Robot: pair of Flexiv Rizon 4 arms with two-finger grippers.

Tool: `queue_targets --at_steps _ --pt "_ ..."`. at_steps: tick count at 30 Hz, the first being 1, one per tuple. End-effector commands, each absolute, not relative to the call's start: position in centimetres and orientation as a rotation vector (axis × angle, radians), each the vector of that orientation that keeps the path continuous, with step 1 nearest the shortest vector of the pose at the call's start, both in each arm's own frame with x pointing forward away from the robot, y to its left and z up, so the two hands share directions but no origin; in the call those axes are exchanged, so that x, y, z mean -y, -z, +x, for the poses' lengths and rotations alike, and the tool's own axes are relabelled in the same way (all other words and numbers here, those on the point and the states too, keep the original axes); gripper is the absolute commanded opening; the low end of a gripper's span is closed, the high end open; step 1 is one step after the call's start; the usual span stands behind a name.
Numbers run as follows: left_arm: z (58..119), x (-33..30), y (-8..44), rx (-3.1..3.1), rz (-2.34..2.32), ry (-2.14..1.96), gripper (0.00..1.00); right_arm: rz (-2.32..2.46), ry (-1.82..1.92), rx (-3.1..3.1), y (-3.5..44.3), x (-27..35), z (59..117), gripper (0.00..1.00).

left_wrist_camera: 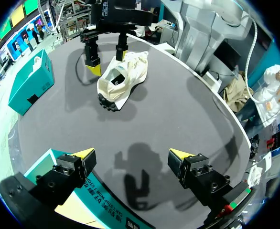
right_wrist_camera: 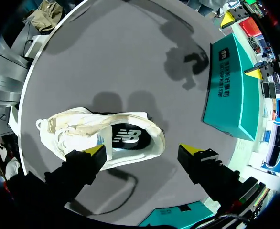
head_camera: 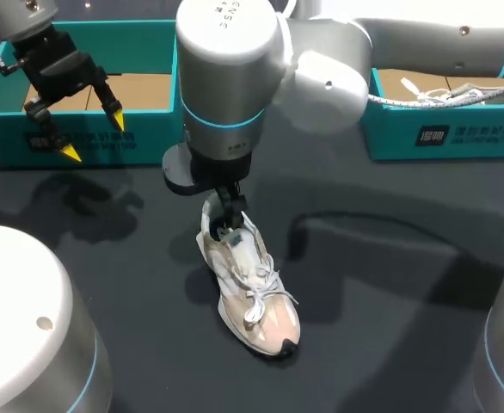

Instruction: Take the shoe out of the shoebox, open the shoe tongue, remove and reinsert the insole, then place the shoe into the shoebox

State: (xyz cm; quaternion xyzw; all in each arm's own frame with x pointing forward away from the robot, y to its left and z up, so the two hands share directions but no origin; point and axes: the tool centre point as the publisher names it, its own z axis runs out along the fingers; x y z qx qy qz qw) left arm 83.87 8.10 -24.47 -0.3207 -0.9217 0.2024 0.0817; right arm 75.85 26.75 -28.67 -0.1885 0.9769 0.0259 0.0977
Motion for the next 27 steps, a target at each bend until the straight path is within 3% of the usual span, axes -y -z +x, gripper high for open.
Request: queue_targets --at_steps 1,27 --pt "83.9 -8.1 24.5 2.754 -0.960 -0.601 1.00 -0.600 -0.104 -2.916 30.1 -26.7 77.4 1.00" --pt "83.9 -8.1 24.5 2.754 -0.960 -0.601 1.00 -0.564 -0.114 -3.026 35.6 -28.2 79.8 1.00"
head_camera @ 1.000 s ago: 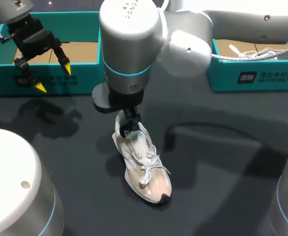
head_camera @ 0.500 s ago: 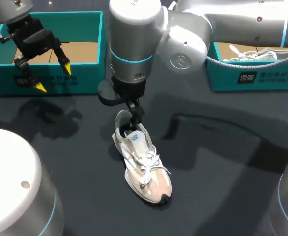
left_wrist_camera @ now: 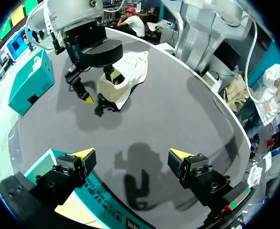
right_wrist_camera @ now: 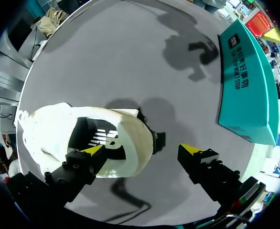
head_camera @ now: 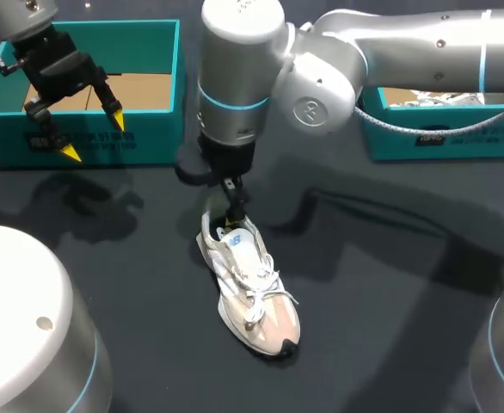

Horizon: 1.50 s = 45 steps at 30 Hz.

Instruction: Take the shoe out of the shoebox, open the shoe tongue, remove and reinsert the insole, then place the shoe into the shoebox

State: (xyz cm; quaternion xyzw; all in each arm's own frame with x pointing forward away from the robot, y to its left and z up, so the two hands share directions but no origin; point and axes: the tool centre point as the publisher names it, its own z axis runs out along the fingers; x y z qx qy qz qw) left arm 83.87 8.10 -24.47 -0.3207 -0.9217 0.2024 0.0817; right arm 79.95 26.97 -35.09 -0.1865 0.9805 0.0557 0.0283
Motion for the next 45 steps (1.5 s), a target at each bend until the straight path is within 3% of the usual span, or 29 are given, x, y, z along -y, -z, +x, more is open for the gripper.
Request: queue_targets --at_steps 1,10,11,13,17,18,19,32,45 --pt "83.9 -8.1 24.5 2.754 -0.960 -0.601 1.00 -0.564 -0.115 -3.027 35.8 -28.3 79.8 1.00" --pt "83.9 -8.1 24.5 2.754 -0.960 -0.601 1.00 -0.555 -0.118 -3.022 37.2 -28.8 80.2 0.99" --pt "83.9 -8.1 24.5 2.754 -0.960 -0.601 1.00 -0.551 -0.115 -3.023 37.3 -28.8 80.3 0.89" --pt "83.9 -8.1 24.5 2.754 -0.960 -0.601 1.00 -0.550 -0.113 -3.024 37.6 -28.8 80.4 0.57" --pt "83.9 -8.1 24.5 2.754 -0.960 -0.601 1.00 -0.538 -0.101 -3.036 38.0 -28.7 80.5 0.25" --pt "83.9 -8.1 24.5 2.754 -0.960 -0.601 1.00 -0.535 -0.098 -3.037 38.1 -28.7 80.5 0.09" --pt "83.9 -8.1 24.5 2.754 -0.960 -0.601 1.00 -0.530 -0.096 -3.037 38.1 -28.6 80.5 0.00" --pt "83.9 -8.1 24.5 2.754 -0.960 -0.601 1.00 -0.421 -0.051 -2.974 35.6 -26.5 79.2 0.00" --pt "83.9 -8.1 24.5 2.754 -0.960 -0.601 1.00 -0.264 0.058 -2.904 29.0 -21.1 80.1 0.00"
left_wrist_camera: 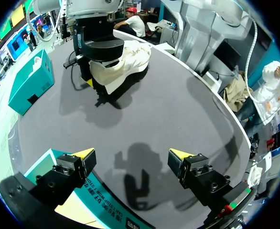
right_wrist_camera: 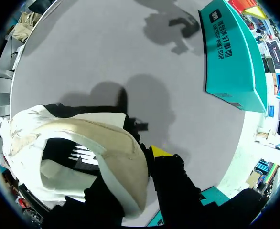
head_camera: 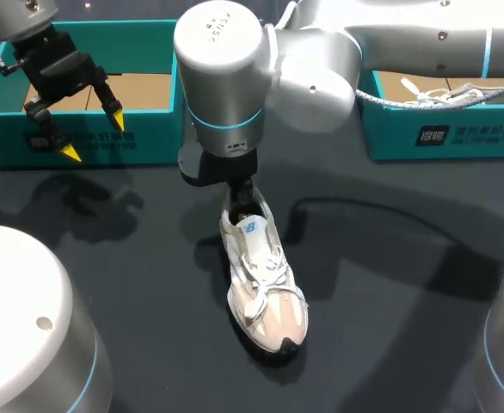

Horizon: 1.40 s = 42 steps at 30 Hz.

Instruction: Take the shoe out of the shoebox, open the shoe tongue, remove and reinsert the insole, then place the shoe into the shoebox

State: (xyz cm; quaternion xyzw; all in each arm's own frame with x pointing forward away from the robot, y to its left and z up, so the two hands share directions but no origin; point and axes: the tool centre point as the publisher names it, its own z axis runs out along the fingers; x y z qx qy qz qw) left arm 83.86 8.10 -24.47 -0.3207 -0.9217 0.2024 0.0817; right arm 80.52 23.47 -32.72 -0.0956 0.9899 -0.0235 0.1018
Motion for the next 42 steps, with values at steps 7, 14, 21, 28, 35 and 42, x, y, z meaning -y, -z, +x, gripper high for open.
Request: queue_targets --at_steps 7,14,21,28,35,42 --pt "83.9 -8.1 24.5 2.754 -0.960 -0.601 1.00 -0.221 0.082 -2.882 24.6 -17.8 81.4 0.00" --pt "83.9 -8.1 24.5 2.754 -0.960 -0.601 1.00 -0.186 0.126 -2.863 21.5 -16.2 82.7 0.00" --pt "83.9 -8.1 24.5 2.754 -0.960 -0.601 1.00 -0.186 0.126 -2.863 21.5 -16.2 82.7 0.00" --pt "83.9 -8.1 24.5 2.754 -0.960 -0.601 1.00 -0.186 0.126 -2.863 21.5 -16.2 82.7 0.00" --pt "83.9 -8.1 24.5 2.754 -0.960 -0.601 1.00 -0.089 0.212 -2.850 18.8 -14.4 85.3 0.00" --pt "83.9 -8.1 24.5 2.754 -0.960 -0.601 1.00 -0.077 0.291 -2.830 15.6 -11.0 89.9 0.00"
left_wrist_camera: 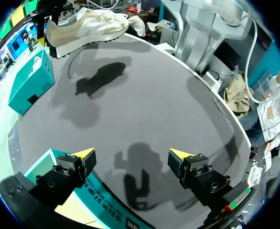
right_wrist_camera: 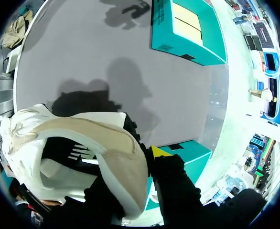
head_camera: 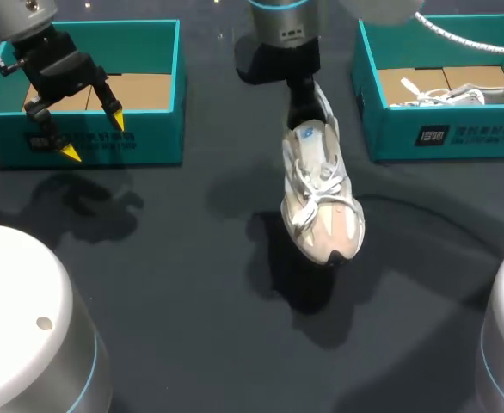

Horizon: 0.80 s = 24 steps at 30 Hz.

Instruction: Take the shoe out of the shoebox, open the shoe tongue, remove and reinsert the insole, then place the shoe into the shoebox

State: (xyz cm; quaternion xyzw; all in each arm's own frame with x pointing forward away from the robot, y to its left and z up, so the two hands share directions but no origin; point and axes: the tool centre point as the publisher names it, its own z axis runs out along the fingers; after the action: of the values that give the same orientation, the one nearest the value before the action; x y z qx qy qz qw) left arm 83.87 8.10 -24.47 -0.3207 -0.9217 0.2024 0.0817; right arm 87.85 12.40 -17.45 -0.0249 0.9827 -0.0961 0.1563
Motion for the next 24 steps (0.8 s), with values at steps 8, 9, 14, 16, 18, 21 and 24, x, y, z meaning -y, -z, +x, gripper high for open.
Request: queue_targets --at_steps 8,9,14,16,18,21,24 --pt "83.9 -8.1 24.5 2.754 -0.960 -0.601 1.00 -0.091 0.363 -2.816 13.1 -5.3 96.5 0.00" --pt "83.9 -8.1 24.5 2.754 -0.960 -0.601 1.00 -0.089 0.369 -2.808 12.6 -4.5 97.2 0.00" --pt "83.9 -8.1 24.5 2.754 -0.960 -0.601 1.00 -0.053 0.420 -2.783 11.4 0.8 100.8 0.00" --pt "83.9 -8.1 24.5 2.754 -0.960 -0.601 1.00 0.002 0.422 -2.777 11.3 2.8 102.1 0.00" --pt "83.9 -8.1 24.5 2.754 -0.960 -0.601 1.00 0.002 0.422 -2.777 11.3 2.8 102.1 0.00" --pt "83.9 -8.1 24.5 2.754 -0.960 -0.601 1.00 0.002 0.422 -2.777 11.3 2.8 102.1 0.00" --pt "83.9 -8.1 24.5 2.754 -0.960 -0.601 1.00 0.002 0.422 -2.777 11.3 2.8 102.1 0.00"
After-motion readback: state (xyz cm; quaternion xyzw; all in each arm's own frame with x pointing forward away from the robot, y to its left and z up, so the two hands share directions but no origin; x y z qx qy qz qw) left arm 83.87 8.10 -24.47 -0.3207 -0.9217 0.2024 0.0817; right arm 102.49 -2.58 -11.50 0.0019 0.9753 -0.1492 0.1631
